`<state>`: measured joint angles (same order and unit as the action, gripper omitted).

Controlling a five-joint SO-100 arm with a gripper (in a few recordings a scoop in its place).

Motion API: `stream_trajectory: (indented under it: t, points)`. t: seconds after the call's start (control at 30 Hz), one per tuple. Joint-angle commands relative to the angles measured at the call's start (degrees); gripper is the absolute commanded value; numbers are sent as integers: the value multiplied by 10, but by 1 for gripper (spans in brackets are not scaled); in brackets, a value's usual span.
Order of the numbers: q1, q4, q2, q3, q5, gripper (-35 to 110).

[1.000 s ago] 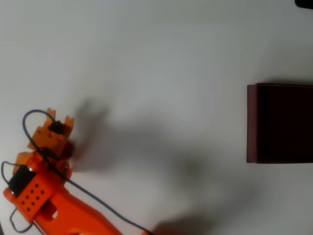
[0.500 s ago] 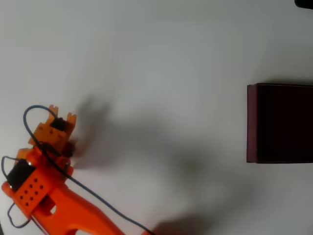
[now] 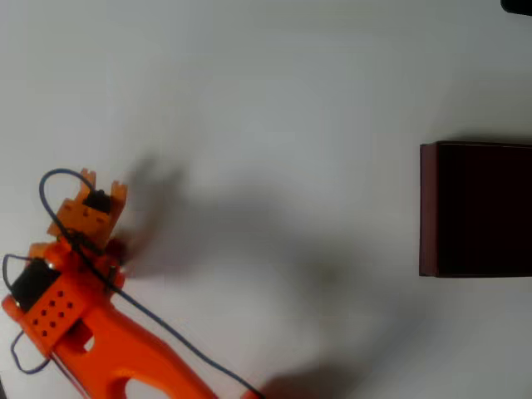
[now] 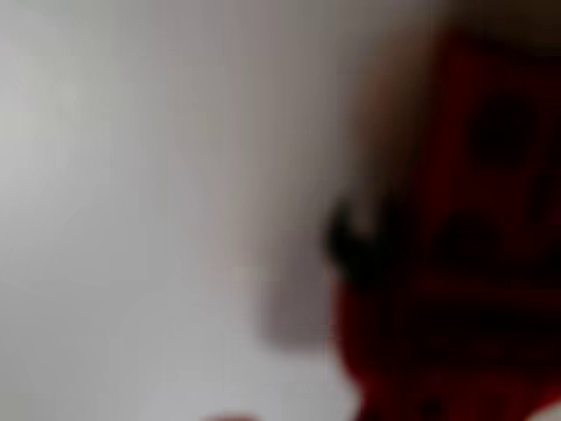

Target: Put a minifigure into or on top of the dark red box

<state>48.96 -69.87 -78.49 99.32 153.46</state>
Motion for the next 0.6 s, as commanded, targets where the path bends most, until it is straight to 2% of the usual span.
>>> stream_trajectory:
  t: [0.0, 0.57]
  points:
    - [3, -5, -14, -18, -2, 19]
    - [-19, -12, -11, -24, -26, 20]
